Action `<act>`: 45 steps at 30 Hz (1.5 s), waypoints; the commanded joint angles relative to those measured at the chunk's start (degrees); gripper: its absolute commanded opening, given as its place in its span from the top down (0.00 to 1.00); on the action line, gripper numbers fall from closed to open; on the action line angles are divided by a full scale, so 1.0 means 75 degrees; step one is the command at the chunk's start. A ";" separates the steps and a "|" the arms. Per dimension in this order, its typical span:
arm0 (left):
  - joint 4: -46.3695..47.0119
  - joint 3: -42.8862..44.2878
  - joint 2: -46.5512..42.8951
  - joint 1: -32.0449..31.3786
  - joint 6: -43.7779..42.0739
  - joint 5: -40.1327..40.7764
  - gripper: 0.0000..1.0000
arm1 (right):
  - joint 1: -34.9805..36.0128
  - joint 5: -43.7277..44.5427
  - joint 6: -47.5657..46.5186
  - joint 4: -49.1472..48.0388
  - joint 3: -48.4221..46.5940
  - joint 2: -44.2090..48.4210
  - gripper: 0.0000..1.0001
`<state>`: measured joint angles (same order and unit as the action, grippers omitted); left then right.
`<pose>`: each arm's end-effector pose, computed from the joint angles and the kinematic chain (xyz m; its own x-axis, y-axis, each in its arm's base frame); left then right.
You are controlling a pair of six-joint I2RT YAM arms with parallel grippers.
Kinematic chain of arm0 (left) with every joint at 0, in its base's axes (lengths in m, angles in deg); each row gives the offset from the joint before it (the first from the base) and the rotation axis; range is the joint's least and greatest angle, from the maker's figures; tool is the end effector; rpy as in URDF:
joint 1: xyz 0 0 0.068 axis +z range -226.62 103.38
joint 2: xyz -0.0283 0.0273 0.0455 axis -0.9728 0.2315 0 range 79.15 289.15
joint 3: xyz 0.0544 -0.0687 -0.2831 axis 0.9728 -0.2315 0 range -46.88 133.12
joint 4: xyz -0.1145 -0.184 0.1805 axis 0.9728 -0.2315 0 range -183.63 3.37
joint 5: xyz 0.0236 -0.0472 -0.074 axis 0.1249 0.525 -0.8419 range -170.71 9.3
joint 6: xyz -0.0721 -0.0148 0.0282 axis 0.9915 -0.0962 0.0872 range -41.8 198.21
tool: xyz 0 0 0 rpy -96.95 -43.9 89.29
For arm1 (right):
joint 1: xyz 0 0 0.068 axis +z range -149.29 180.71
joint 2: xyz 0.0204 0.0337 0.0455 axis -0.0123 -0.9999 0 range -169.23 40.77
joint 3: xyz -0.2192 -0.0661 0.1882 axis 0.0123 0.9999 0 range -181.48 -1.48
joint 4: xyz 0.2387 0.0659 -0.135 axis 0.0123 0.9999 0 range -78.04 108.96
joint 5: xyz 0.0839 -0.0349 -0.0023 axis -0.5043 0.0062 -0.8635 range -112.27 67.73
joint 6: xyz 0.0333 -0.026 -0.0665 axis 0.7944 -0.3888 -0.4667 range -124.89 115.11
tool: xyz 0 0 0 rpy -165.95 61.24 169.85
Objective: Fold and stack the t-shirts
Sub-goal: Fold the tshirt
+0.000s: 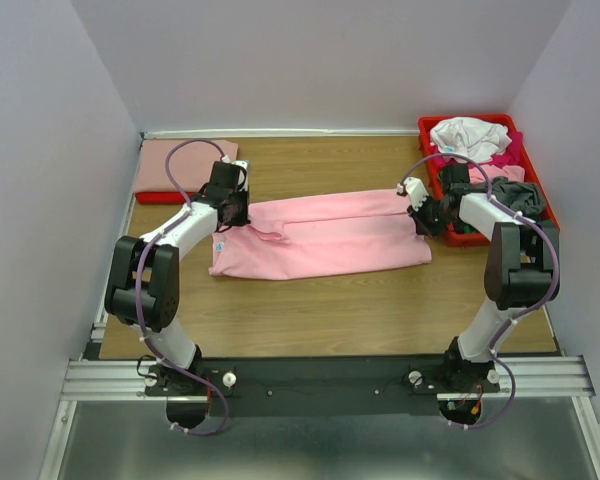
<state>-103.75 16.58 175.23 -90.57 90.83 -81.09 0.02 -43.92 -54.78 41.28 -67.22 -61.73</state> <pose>0.3872 -0.0968 0.1987 -0.7763 -0.0323 -0.6296 0.0776 0.9862 -0.1463 0.3878 0.0205 0.1583 -0.4830 -0.7051 -0.5191 -0.7882 0.6083 -0.0929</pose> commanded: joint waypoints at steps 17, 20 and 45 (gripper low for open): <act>0.0162 0.0281 0.0023 0.0068 -0.0101 0.0215 1.00 | 0.0057 0.0144 0.0159 -0.0148 -0.0071 -0.0103 0.99; 0.0174 0.0316 0.0034 0.0091 -0.0101 0.0215 1.00 | 0.0057 0.0156 0.0160 -0.0148 -0.0071 -0.0138 1.00; 0.0151 0.0703 0.0585 0.0138 -0.0101 0.0215 1.00 | 0.0057 0.0168 0.0242 -0.0159 -0.0106 -0.0232 0.87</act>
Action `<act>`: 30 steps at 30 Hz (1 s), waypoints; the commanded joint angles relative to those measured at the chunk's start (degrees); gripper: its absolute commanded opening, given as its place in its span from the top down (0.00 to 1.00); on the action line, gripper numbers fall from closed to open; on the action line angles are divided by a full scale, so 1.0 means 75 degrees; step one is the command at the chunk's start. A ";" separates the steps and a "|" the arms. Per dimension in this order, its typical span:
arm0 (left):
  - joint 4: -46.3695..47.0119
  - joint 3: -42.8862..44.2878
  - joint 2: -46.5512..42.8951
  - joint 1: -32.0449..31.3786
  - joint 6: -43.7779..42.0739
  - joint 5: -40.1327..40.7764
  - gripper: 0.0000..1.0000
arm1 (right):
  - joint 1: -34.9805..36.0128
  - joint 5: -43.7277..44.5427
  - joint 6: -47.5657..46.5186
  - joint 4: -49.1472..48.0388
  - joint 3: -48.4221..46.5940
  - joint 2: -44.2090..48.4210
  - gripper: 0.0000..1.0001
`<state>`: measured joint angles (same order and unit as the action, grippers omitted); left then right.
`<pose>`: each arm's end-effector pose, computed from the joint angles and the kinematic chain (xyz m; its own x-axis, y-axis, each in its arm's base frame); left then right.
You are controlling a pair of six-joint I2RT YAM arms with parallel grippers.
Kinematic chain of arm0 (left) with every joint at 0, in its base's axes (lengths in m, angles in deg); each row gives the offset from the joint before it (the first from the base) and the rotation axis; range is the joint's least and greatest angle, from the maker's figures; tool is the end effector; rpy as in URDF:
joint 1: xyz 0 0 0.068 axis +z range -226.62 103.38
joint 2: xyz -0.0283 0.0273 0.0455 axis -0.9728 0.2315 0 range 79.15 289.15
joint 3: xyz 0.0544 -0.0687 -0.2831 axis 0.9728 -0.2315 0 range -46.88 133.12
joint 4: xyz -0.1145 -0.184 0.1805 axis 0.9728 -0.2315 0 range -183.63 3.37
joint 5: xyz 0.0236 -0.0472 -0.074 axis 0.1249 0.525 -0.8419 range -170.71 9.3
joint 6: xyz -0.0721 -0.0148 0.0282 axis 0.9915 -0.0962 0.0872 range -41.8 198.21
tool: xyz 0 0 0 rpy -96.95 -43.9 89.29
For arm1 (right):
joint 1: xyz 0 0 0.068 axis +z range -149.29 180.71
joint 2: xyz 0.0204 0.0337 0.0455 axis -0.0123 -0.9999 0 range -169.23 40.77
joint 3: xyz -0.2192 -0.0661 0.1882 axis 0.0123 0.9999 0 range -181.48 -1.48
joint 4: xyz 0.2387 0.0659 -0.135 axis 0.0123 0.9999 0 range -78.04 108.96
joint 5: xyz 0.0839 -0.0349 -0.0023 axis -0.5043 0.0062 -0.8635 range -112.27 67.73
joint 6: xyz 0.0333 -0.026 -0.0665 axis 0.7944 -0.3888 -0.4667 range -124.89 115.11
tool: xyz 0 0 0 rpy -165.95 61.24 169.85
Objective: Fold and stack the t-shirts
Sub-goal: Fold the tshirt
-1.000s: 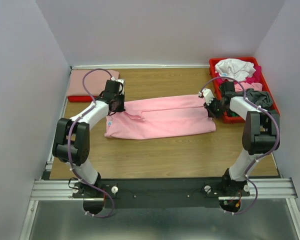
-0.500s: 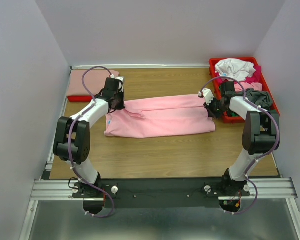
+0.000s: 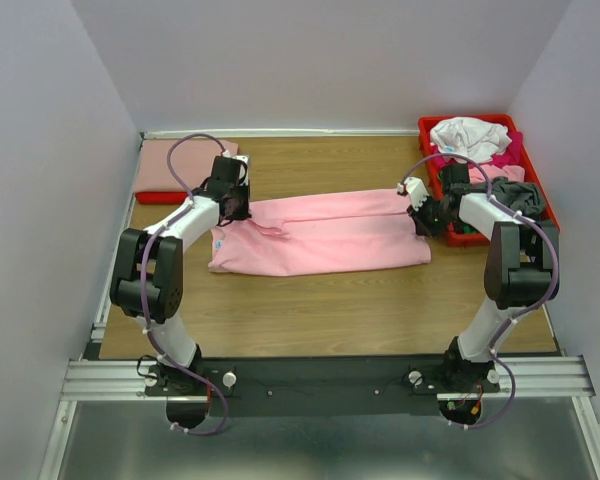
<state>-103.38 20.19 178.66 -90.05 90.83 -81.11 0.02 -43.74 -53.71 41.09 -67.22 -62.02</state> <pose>0.4060 -0.0976 0.1981 -0.7701 -0.0408 -0.6366 0.0702 0.9865 -0.1481 0.3885 0.0203 0.1566 -0.4995 -0.6945 -0.5179 -0.7784 0.6222 -0.0836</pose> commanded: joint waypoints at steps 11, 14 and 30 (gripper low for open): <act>0.0078 0.0269 0.0326 0.0068 -0.0101 0.0218 1.00 | 0.0057 0.0098 0.0122 -0.0122 -0.0118 -0.0078 0.68; 0.0054 0.0350 0.0199 0.0080 -0.0101 0.0218 1.00 | 0.0068 -0.0182 0.0263 -0.0122 -0.0095 0.0482 0.62; -0.0415 0.1089 -0.0646 0.0185 0.0169 0.0382 0.36 | 0.0349 -0.0863 0.0579 0.0242 -0.0399 0.1142 0.38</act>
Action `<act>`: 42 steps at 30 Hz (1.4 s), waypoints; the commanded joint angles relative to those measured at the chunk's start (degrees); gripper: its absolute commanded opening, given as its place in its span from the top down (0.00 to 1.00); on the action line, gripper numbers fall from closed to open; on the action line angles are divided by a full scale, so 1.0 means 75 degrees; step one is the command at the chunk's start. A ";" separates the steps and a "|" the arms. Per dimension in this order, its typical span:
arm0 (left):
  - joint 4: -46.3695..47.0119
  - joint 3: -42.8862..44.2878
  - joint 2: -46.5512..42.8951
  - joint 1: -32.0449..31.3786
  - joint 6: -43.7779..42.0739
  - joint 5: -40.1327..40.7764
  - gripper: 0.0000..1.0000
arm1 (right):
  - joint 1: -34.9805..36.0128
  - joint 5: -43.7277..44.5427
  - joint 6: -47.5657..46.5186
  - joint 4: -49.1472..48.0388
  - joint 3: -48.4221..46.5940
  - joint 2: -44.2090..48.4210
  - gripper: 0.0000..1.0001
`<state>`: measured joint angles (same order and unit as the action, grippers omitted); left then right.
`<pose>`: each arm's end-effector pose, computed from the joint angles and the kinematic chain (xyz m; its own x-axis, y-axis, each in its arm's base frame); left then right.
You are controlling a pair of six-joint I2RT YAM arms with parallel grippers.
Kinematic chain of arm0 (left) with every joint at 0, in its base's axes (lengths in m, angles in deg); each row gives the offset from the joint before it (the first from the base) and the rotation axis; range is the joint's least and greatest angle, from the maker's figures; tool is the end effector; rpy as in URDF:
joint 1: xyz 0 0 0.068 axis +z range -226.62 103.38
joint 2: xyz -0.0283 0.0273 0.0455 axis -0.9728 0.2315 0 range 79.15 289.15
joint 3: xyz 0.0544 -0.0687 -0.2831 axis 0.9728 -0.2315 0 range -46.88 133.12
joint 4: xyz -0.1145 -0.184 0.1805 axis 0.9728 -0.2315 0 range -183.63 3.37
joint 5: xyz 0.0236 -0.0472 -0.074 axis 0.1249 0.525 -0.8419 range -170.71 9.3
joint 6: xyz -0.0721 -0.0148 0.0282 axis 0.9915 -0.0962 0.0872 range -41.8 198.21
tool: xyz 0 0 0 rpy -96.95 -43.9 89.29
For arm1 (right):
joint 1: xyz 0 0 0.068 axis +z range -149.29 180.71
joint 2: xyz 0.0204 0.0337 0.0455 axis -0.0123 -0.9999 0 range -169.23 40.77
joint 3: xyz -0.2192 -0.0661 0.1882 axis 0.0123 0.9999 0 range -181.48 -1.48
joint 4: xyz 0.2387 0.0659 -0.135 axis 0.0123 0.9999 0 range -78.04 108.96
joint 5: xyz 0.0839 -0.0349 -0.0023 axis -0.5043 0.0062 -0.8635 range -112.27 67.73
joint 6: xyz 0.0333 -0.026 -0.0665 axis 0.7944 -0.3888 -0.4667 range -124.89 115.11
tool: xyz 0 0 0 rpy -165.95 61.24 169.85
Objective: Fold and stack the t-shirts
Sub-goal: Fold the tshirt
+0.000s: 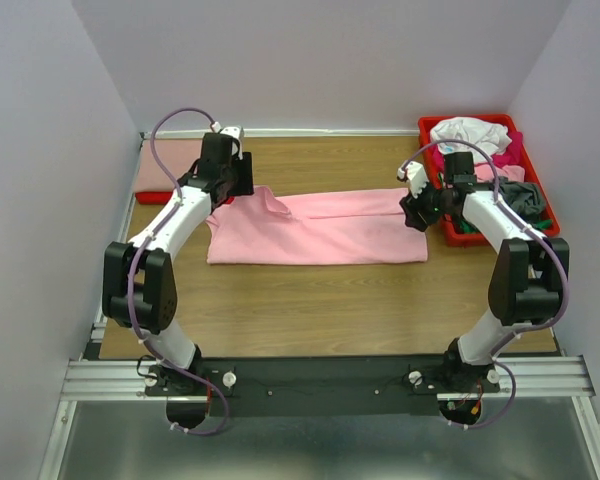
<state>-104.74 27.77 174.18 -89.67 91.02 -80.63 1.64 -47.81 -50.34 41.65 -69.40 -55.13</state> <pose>0.4161 -0.0965 0.2758 -0.6410 -0.0791 -0.7634 0.0848 0.9813 -0.1729 0.3851 0.0356 0.2141 -0.4180 -0.6499 -0.6348 -0.7741 0.6205 -0.1256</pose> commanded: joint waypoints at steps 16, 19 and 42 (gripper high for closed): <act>0.0117 -0.1653 -0.1172 0.0358 0.0387 0.0025 0.35 | 0.0216 -0.0742 0.0201 0.0201 0.0079 0.0154 0.37; 0.0386 -0.2555 -0.2084 0.0872 0.0575 -0.0442 0.22 | 0.0216 -0.0825 0.0376 0.0213 0.0138 0.0014 0.36; 0.1196 -0.3954 -0.1256 0.2386 0.0236 -0.2425 0.29 | 0.0216 -0.1048 0.0505 0.0189 0.0560 -0.0186 0.35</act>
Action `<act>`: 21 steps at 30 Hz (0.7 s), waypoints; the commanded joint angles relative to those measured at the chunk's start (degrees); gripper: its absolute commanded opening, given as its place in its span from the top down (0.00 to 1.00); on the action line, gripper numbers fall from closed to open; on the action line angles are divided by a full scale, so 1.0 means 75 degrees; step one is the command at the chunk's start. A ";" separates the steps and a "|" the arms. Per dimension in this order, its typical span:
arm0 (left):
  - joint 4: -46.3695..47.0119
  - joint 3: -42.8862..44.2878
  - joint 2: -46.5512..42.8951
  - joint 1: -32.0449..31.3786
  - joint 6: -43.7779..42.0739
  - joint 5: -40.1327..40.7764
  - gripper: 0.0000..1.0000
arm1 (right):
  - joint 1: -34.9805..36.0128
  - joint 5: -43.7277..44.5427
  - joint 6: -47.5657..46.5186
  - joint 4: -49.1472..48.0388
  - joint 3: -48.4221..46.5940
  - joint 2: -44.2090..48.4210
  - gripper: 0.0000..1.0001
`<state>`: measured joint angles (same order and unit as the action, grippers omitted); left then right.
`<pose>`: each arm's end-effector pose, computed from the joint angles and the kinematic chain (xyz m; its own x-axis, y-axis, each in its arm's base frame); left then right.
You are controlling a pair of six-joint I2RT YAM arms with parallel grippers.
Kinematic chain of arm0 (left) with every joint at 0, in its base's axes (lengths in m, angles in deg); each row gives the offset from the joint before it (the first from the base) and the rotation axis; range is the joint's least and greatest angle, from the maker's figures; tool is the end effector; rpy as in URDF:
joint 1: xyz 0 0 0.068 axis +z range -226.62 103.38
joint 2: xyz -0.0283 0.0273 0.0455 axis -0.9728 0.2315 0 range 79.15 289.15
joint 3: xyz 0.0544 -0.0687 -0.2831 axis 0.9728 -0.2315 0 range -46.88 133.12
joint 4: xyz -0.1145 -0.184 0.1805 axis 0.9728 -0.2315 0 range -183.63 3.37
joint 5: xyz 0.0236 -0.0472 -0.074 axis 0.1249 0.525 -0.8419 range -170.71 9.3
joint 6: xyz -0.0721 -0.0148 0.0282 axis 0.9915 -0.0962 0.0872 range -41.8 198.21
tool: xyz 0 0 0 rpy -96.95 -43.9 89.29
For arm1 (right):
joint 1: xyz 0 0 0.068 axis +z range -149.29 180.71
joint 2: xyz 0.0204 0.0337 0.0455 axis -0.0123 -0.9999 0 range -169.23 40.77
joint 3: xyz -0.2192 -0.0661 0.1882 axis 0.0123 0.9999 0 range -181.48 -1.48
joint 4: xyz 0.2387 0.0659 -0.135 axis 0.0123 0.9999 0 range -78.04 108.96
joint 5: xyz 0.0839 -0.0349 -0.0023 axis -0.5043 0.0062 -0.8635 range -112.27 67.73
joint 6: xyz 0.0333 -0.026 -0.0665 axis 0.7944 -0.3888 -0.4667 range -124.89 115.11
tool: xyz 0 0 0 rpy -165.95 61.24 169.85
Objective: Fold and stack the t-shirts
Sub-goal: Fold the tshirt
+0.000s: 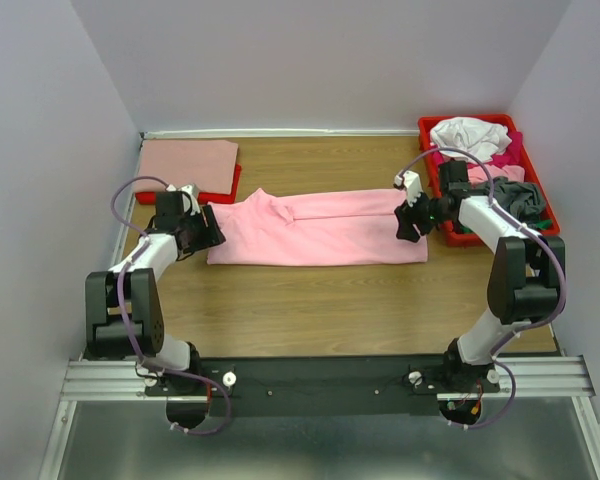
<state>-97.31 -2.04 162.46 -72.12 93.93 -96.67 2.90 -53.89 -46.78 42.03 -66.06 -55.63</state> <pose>0.3240 0.0067 0.1756 -0.7540 -0.3207 -0.5733 -0.1042 0.9201 -0.3776 0.3708 0.0498 0.1943 -0.4696 -0.5870 -0.6595 -0.7965 0.6039 0.0296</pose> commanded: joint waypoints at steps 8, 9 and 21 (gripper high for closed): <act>0.0217 0.0057 0.0459 0.0046 -0.0163 -0.0390 0.42 | 0.0059 -0.0261 -0.0016 0.0152 0.0173 -0.0084 0.35; 0.0217 0.0057 0.0459 0.0046 -0.0163 -0.0391 0.45 | 0.0047 -0.0261 -0.0016 0.0152 0.0173 -0.0096 0.35; -0.0263 -0.0154 -0.0466 0.0046 0.0223 -0.0508 0.77 | 0.0047 0.0031 0.0019 0.0140 0.0149 -0.0108 0.35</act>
<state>-97.28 -2.17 161.85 -72.08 94.19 -98.64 2.93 -54.52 -46.84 42.05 -65.25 -55.74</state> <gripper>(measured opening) 0.230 0.649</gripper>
